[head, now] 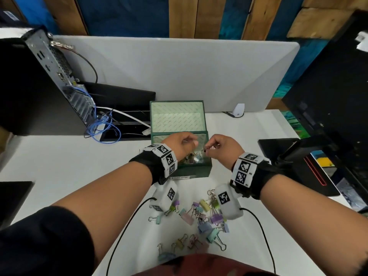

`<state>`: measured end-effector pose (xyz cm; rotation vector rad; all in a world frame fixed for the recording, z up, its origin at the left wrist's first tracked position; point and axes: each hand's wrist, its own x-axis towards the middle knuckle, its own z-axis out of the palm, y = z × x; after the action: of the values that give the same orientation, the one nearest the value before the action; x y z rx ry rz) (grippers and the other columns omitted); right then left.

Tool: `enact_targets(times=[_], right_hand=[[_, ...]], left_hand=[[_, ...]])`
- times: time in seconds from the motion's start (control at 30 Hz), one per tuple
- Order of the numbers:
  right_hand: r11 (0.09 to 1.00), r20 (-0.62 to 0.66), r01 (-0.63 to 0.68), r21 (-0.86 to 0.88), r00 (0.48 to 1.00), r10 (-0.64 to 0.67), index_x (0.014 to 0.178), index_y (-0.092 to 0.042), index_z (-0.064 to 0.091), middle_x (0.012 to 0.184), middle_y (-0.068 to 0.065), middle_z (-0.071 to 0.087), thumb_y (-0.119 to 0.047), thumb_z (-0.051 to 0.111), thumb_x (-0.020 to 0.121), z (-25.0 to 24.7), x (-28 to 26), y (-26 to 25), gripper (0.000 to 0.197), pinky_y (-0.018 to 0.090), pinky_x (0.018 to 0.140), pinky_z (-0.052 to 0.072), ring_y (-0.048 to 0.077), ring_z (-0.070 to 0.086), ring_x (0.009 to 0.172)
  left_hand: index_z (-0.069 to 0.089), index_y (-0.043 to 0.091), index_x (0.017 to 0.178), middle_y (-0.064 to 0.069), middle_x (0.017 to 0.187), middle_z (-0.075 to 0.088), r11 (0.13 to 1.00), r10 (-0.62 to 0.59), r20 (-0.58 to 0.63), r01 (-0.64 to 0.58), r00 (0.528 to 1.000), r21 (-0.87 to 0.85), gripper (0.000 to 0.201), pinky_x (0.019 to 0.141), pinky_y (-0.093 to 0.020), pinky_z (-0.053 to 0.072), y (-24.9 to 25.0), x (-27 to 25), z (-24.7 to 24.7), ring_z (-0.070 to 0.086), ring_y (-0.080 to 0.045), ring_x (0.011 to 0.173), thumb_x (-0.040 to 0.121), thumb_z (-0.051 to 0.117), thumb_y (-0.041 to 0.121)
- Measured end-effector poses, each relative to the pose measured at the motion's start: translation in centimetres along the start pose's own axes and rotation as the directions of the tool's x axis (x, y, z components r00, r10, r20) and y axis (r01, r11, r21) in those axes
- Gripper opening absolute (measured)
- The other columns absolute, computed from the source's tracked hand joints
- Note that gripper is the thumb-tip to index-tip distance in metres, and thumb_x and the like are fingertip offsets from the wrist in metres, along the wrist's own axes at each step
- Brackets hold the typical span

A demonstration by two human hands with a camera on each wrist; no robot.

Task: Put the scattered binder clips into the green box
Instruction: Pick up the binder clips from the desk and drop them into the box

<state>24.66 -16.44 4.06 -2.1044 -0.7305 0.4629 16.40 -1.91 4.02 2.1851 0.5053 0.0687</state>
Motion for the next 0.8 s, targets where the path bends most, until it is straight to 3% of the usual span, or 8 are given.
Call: enact_targets(times=[0.13,0.2,0.27,0.37,0.47,0.57,0.67,0.8], right_hand=[[0.996,0.018,-0.048,-0.080,0.999,0.050,0.102,-0.017,0.064,0.085,0.001,0.061,-0.003,0.060,0.081,1.0,0.8,-0.3,0.026,0.002,0.056,0.038,0.015,0.055,0.076],[0.995,0.061,-0.087,-0.046,0.994,0.090,0.115,-0.016,0.060,0.104,0.009,0.065,-0.002,0.057,0.083,1.7,0.8,-0.2,0.035,0.009,0.075,0.045,0.021,0.061,0.094],[0.995,0.100,-0.098,-0.015,0.990,0.099,0.124,-0.013,0.054,0.121,0.010,0.062,0.000,0.054,0.086,2.3,0.6,-0.1,0.040,0.020,0.090,0.044,0.022,0.058,0.111],[0.996,0.121,-0.077,-0.046,0.989,0.082,0.121,-0.012,0.056,0.123,0.008,0.060,0.000,0.051,0.087,2.6,0.1,0.3,0.037,0.020,0.089,0.042,0.020,0.056,0.116],[0.998,0.107,-0.055,-0.042,0.993,0.059,0.105,-0.017,0.062,0.112,0.007,0.064,-0.001,0.051,0.085,2.3,-0.4,0.7,0.028,0.017,0.077,0.044,0.017,0.059,0.102],[0.995,0.109,-0.008,-0.096,0.994,0.019,0.096,-0.020,0.063,0.098,-0.002,0.061,-0.002,0.050,0.085,1.9,-1.1,1.1,0.025,0.006,0.064,0.037,0.011,0.055,0.088],[0.989,0.114,0.065,-0.137,0.992,-0.049,0.086,-0.027,0.061,0.096,-0.005,0.060,-0.006,0.051,0.085,1.7,-2.3,1.3,0.023,0.011,0.071,0.039,0.011,0.056,0.088],[0.974,0.250,0.102,-0.200,0.967,-0.050,0.084,-0.026,0.063,0.086,-0.010,0.057,-0.007,0.053,0.086,2.1,-3.9,1.8,0.022,0.010,0.069,0.040,0.009,0.054,0.079]], left_hand=[[0.059,0.032,0.112,0.009,0.103,0.059,0.990,-0.032,-0.089,0.019,0.996,-0.143,0.022,0.065,-0.015,0.047,-0.7,-0.5,-1.0,0.057,-0.007,0.077,0.093,0.049,0.035],[0.061,0.032,0.101,0.005,0.100,0.063,0.972,-0.075,-0.106,0.049,0.992,-0.229,0.013,0.080,-0.034,0.055,-1.4,-1.1,-1.7,0.063,-0.020,0.086,0.091,0.052,0.031],[0.062,0.029,0.091,-0.001,0.098,0.066,0.949,-0.104,-0.070,0.078,0.992,-0.304,0.010,0.082,-0.038,0.058,-2.4,-2.1,-2.4,0.067,-0.025,0.090,0.091,0.055,0.023],[0.060,0.028,0.082,-0.001,0.086,0.064,0.947,-0.116,-0.028,0.102,0.993,-0.304,0.020,0.063,-0.018,0.056,-4.0,-3.6,-3.2,0.066,-0.018,0.081,0.088,0.057,0.010],[0.062,0.026,0.081,0.002,0.082,0.062,0.944,-0.169,0.050,0.176,0.984,-0.280,0.022,0.059,-0.019,0.055,-5.6,-5.2,-3.3,0.063,-0.014,0.073,0.083,0.060,0.004],[0.062,0.028,0.083,0.004,0.083,0.064,0.972,-0.199,0.173,0.217,0.965,-0.089,0.021,0.058,-0.020,0.053,-6.9,-6.9,-2.7,0.059,-0.013,0.069,0.081,0.059,0.007],[0.061,0.031,0.094,0.010,0.086,0.059,0.949,-0.245,0.298,0.165,0.923,0.268,0.021,0.067,-0.024,0.050,-8.2,-8.2,-1.7,0.055,-0.008,0.069,0.077,0.068,0.022],[0.043,0.029,0.129,-0.002,0.119,0.048,0.833,-0.324,0.329,0.102,0.887,0.544,0.064,0.092,-0.030,0.044,-9.6,-9.6,-0.1,0.053,-0.017,0.105,0.072,0.074,0.034]])
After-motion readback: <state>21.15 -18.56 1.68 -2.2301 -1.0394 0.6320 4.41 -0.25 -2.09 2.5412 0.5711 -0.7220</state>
